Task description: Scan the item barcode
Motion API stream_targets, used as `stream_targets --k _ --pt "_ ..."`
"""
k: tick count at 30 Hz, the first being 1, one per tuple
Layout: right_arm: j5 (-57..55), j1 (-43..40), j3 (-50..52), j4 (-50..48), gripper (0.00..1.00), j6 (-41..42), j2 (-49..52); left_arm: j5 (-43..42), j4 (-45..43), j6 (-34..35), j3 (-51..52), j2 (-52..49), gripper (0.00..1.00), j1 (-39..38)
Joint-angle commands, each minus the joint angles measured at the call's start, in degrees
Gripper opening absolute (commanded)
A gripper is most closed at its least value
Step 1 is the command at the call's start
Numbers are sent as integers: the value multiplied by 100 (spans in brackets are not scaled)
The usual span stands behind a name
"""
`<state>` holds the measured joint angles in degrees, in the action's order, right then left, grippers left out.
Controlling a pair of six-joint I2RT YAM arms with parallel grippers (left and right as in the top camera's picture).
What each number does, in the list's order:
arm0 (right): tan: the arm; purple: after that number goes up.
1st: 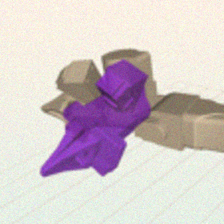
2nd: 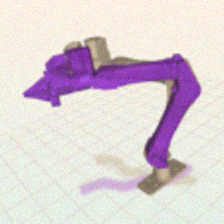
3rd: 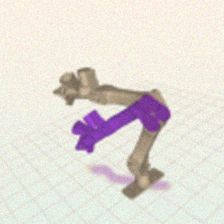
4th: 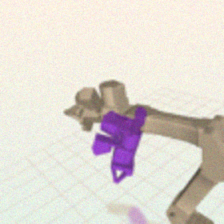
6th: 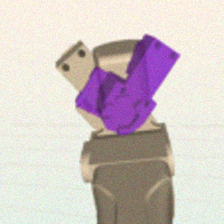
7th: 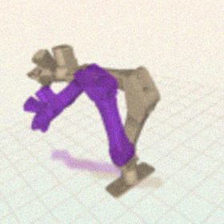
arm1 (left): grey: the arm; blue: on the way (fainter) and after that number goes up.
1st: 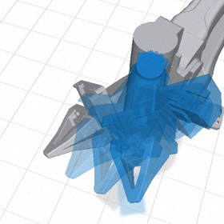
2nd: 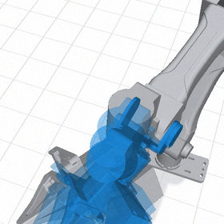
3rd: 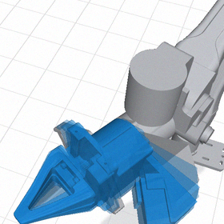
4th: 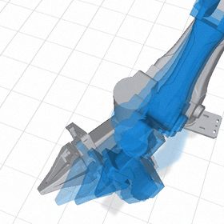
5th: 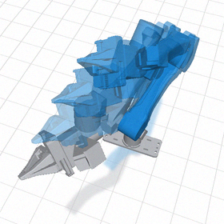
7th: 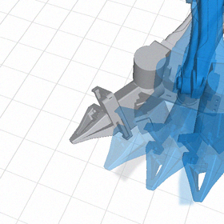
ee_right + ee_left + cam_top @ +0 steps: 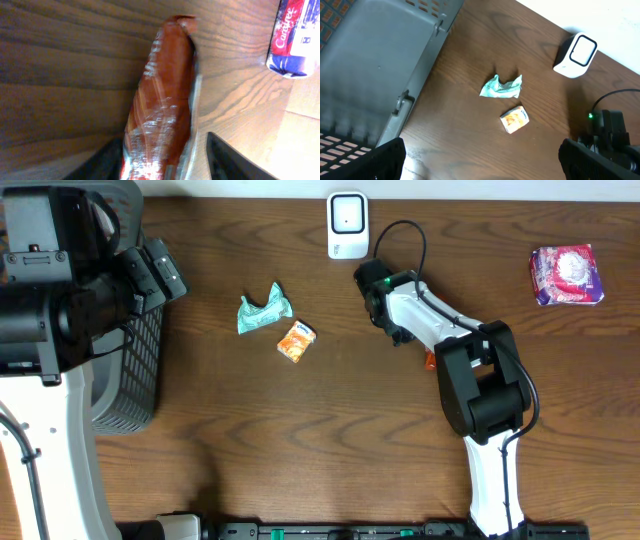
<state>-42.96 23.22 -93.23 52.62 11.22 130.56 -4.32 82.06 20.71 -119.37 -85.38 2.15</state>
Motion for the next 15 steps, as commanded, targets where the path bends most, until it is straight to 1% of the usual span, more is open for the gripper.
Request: stream_targets --k 1,2,4,5,7,8,11,15 --pt "282 -116 341 -96 39 72 81 48 -2 -74 31 -24 98 20" --pt "286 -149 417 -160 34 72 81 48 -2 -74 31 -22 98 20" --pt "481 -195 490 -201 33 70 81 48 -2 -74 31 -22 98 20" --pt "621 -223 494 -195 27 31 81 48 -2 -74 31 -24 98 20" --pt "820 -262 476 -160 5 31 79 50 -2 -74 31 -24 98 20" --pt "907 -280 435 -111 1 31 76 50 -2 -74 31 -22 98 20" --pt "1263 -361 177 157 1 26 68 48 -2 -74 31 -24 98 20" --pt "1552 -529 -472 793 1 28 46 48 -2 -74 31 -22 98 20"
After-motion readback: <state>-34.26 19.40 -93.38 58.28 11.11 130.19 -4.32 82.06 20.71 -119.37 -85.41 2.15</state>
